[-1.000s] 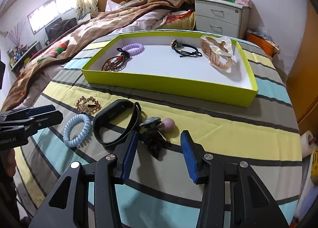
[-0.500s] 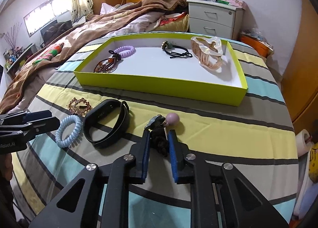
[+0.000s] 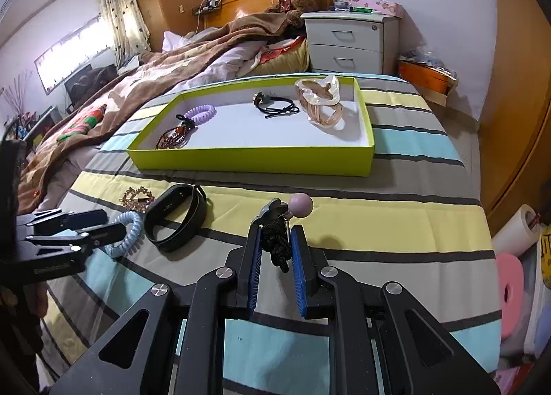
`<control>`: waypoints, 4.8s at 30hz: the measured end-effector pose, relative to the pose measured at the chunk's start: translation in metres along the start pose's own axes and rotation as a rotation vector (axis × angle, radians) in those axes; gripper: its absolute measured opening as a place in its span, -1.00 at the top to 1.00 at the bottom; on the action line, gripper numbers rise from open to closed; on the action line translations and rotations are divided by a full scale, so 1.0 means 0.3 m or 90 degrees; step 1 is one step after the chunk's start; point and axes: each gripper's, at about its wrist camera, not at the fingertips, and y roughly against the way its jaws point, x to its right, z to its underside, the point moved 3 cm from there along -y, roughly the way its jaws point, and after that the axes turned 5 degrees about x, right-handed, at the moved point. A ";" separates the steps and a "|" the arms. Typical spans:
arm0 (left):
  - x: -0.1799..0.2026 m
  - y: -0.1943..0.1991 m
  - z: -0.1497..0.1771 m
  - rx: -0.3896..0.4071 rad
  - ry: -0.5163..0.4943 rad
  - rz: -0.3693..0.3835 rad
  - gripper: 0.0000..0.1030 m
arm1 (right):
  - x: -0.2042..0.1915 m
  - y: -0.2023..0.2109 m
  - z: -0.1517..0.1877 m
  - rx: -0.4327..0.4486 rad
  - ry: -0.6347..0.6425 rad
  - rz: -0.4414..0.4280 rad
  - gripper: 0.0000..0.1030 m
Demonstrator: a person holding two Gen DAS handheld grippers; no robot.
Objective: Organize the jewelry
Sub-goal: 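Grasp the light blue coil hair tie with the left gripper while the right grasps the black pink-ball claw clip, then carry the coil hair tie and claw clip over the green box with both grippers, then open the left gripper to release the coil tie while the right releases the claw clip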
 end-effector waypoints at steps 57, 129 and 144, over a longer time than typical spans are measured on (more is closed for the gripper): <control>0.002 0.135 -0.133 0.096 -0.004 0.025 0.81 | -0.054 0.086 -0.096 0.053 0.021 0.013 0.66; 0.091 -0.366 -0.508 0.012 0.042 0.080 0.80 | 0.015 -0.340 -0.261 -0.052 0.077 0.058 0.65; 0.083 -0.362 -0.503 0.008 0.043 0.076 0.53 | 0.024 -0.332 -0.261 -0.047 0.072 0.064 0.59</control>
